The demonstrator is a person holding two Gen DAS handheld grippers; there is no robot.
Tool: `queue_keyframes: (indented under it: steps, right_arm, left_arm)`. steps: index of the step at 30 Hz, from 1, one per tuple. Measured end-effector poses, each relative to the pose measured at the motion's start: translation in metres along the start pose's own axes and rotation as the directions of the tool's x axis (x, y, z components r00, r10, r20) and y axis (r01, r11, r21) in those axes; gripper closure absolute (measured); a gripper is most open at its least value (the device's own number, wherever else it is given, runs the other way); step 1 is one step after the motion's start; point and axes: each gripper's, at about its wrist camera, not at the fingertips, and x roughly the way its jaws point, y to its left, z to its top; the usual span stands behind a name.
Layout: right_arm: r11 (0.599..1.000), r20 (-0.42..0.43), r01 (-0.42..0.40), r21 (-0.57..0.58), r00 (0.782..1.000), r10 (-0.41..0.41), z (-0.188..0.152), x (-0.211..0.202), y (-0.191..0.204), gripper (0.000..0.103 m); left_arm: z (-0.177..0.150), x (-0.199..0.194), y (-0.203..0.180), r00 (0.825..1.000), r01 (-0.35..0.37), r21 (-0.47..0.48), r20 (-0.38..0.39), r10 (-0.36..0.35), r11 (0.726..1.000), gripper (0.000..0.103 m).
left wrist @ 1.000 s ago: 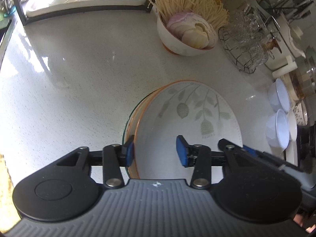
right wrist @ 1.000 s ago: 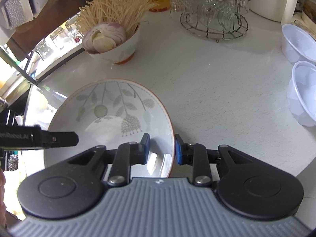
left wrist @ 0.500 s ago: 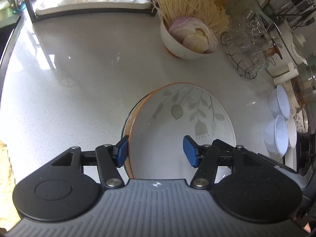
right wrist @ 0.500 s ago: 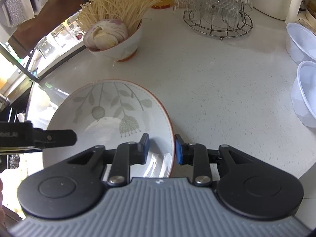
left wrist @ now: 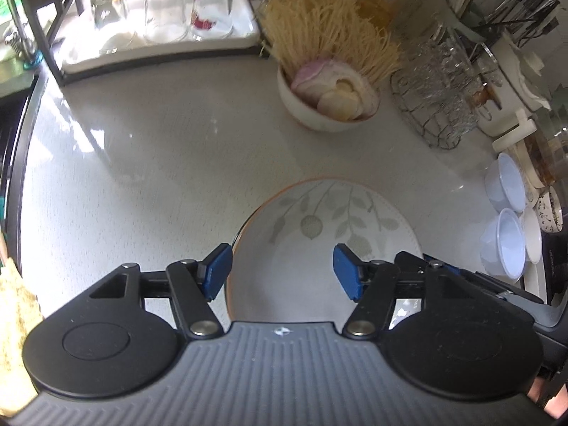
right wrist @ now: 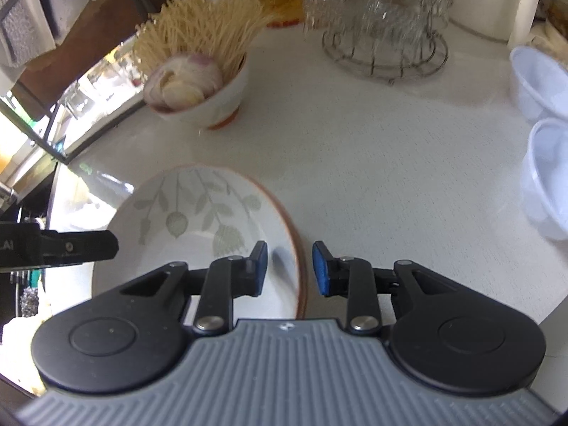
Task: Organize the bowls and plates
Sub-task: 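Lower the second leaf-pattern bowl onto the stacked bowl and open the left gripper, then move the left gripper to the rim of the blue-white plastic bowl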
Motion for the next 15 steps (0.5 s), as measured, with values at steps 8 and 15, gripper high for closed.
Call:
queue_keyframes:
  steps: [8,15]
  right_arm:
    - [1.0,0.11,-0.024,0.017,0.994,0.022,0.024,-0.045,-0.004,0.071]
    - [1.0,0.244,-0.025,0.004,0.969,0.023,0.039,-0.1,-0.009,0.071]
  left_arm:
    - [0.018,-0.021,-0.018,0.994,0.027,0.072,0.103,-0.034,0.997,0.035]
    - [0.032,-0.031,-0.045,0.985,0.04,0.137,0.161,-0.062,0.99,0.035]
